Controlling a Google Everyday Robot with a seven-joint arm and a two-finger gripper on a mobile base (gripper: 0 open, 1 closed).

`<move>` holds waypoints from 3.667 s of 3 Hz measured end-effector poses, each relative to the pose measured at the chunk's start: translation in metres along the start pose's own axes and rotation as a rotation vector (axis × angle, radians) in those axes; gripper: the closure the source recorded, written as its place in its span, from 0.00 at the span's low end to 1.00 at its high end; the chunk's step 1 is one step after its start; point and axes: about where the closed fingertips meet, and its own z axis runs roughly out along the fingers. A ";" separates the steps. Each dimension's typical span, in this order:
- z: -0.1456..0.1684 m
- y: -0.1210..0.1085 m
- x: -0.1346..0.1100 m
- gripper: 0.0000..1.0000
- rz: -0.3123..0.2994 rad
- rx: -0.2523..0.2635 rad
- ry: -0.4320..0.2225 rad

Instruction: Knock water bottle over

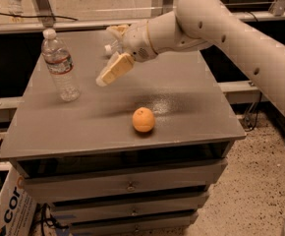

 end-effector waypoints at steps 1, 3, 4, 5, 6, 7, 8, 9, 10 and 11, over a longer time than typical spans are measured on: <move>0.023 0.004 -0.027 0.00 -0.028 -0.046 -0.051; 0.075 0.037 -0.044 0.00 -0.041 -0.163 -0.110; 0.100 0.052 -0.045 0.00 -0.023 -0.213 -0.143; 0.119 0.061 -0.047 0.16 0.017 -0.253 -0.193; 0.130 0.066 -0.043 0.39 0.064 -0.273 -0.232; 0.128 0.064 -0.037 0.63 0.099 -0.264 -0.255; 0.114 0.054 -0.033 0.86 0.118 -0.230 -0.266; 0.078 0.030 -0.031 1.00 0.102 -0.169 -0.237; 0.038 0.003 -0.030 1.00 0.040 -0.106 -0.140; 0.013 -0.016 -0.023 1.00 -0.055 -0.079 0.040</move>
Offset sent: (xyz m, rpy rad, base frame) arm -0.0327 0.0944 0.0025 0.0668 0.0212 0.2065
